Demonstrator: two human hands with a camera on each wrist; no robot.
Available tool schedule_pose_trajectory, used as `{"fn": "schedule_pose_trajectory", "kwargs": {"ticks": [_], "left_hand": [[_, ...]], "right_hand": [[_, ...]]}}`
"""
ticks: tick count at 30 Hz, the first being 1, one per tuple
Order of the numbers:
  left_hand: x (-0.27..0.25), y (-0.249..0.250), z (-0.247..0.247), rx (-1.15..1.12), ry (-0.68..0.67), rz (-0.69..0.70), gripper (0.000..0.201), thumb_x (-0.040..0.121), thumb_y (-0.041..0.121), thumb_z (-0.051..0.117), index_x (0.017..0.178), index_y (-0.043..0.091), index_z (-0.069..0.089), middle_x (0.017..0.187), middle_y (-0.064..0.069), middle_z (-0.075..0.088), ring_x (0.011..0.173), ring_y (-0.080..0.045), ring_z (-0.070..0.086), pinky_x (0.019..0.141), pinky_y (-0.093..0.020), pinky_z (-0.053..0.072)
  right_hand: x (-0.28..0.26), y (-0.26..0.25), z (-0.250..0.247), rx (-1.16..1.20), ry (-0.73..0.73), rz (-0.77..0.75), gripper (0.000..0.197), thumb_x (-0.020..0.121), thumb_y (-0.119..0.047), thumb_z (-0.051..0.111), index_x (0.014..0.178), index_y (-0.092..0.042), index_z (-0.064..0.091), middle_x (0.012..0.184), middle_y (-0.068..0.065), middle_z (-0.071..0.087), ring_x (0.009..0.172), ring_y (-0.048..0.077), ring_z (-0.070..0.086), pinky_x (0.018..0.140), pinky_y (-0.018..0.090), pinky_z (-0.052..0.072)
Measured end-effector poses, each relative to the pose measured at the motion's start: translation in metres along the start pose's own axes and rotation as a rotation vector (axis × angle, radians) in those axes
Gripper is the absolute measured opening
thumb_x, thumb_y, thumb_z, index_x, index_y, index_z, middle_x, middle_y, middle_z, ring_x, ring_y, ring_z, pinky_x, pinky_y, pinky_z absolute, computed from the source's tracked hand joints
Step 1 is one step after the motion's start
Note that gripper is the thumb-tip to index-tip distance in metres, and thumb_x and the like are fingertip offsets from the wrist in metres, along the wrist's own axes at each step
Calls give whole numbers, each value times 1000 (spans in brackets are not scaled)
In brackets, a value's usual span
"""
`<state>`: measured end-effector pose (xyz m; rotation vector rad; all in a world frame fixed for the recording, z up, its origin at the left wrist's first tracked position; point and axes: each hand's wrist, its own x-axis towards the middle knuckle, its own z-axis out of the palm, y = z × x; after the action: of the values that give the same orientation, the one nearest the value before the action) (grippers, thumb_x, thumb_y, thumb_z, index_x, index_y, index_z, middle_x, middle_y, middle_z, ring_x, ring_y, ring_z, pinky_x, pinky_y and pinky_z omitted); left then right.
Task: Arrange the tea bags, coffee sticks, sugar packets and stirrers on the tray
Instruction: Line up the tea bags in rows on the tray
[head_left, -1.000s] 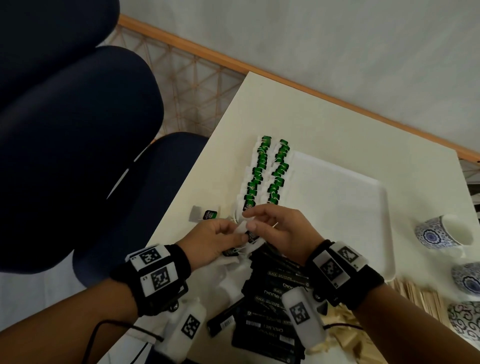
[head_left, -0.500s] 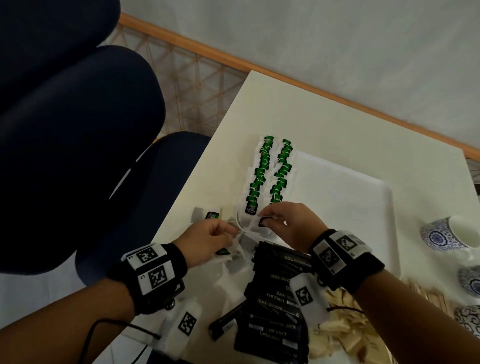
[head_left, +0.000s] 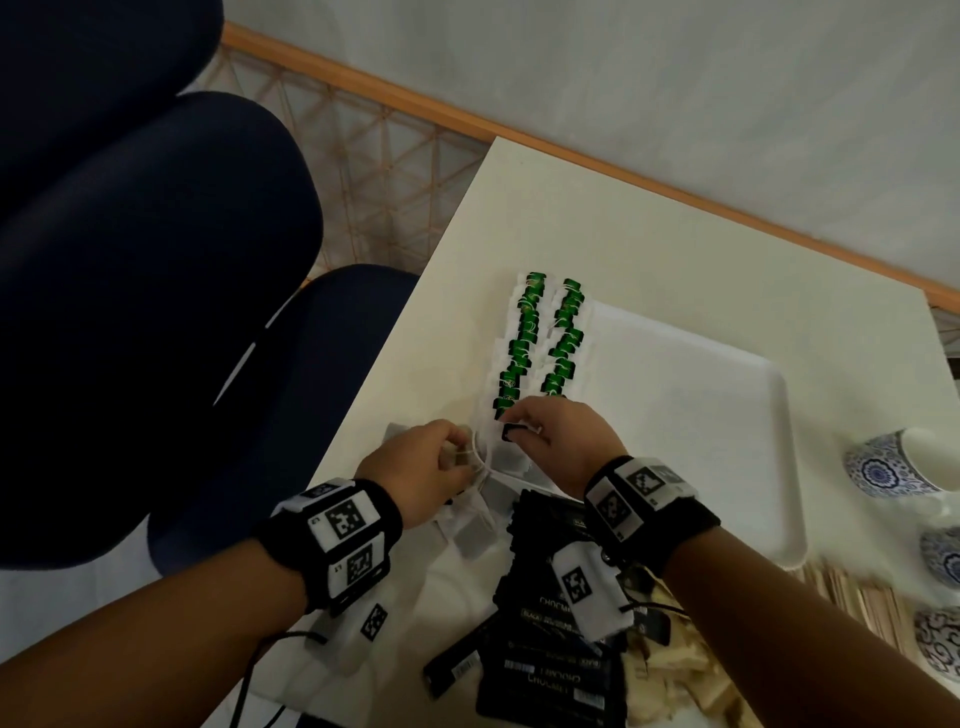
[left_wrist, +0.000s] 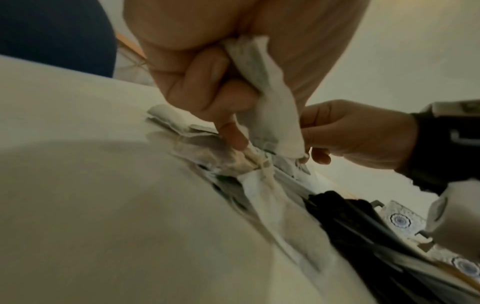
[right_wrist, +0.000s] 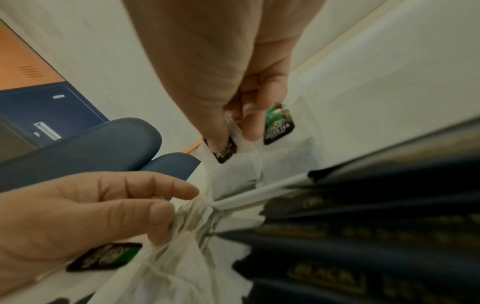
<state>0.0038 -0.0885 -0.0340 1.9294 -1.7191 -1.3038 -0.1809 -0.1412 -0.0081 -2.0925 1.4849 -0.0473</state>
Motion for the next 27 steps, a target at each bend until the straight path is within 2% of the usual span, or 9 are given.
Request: {"fn": "schedule_pose_trajectory", "kwargs": {"ticks": [4,10,13,15,17,19,21,24,27], "left_hand": [[-2,4,1,168,-67,20,26,88,42,60,111,34,52,86,14,54,84,-12,57,74,-28,47],[-2,-2,0,102,-185,97,25,87,24,63,110,35,61,88,12,59,73,-4,57,64,-16,44],[1,-6,0,43,-220,122,30,86,16,62,109,36,66,94,13,65,81,-2,62,76,-20,53],[2,-7,0,25,-223,125,30,86,16,63,106,37,68,90,16,66,81,-1,63,80,-23,54],[4,-6,1,-5,-163,106,20,85,23,64,97,38,67,79,13,67,72,-5,64,76,-29,56],[6,-2,-1,-37,-57,85,5,83,34,68,86,34,63,64,9,61,59,-10,57,69,-35,53],[10,4,-5,-20,6,66,13,82,37,68,84,29,57,66,8,58,61,-12,54,68,-37,52],[17,15,-11,143,0,21,27,81,49,66,86,28,50,79,8,58,70,-13,57,68,-33,48],[24,26,-10,274,-15,-15,41,73,64,66,79,27,48,78,10,58,70,-10,56,59,-28,41]], "right_hand": [[-7,9,1,37,21,-6,21,93,-25,55,110,-22,66,110,-2,67,101,18,59,85,30,46],[-8,11,2,102,41,-1,18,92,-24,57,107,-23,68,108,-3,68,98,16,60,84,28,46],[-5,8,4,111,42,0,18,91,-23,57,106,-22,68,108,-3,68,98,16,60,83,25,45],[-2,6,6,116,43,-6,18,91,-23,58,106,-21,69,107,-3,69,98,16,61,82,25,44],[0,5,8,138,57,-12,18,90,-22,59,106,-21,68,106,-2,69,97,17,61,81,26,45],[1,6,7,154,89,-9,21,89,-25,63,109,-21,66,101,-2,65,91,15,59,78,25,44],[-2,10,3,186,154,-4,25,86,-24,67,110,-22,64,94,-6,56,80,11,54,73,20,43],[-11,23,-3,175,274,0,16,81,-18,71,92,-25,62,84,-10,51,69,3,50,64,10,36],[-18,36,-2,44,155,41,18,78,-23,73,77,-31,56,76,-16,47,66,-3,45,60,9,31]]}}
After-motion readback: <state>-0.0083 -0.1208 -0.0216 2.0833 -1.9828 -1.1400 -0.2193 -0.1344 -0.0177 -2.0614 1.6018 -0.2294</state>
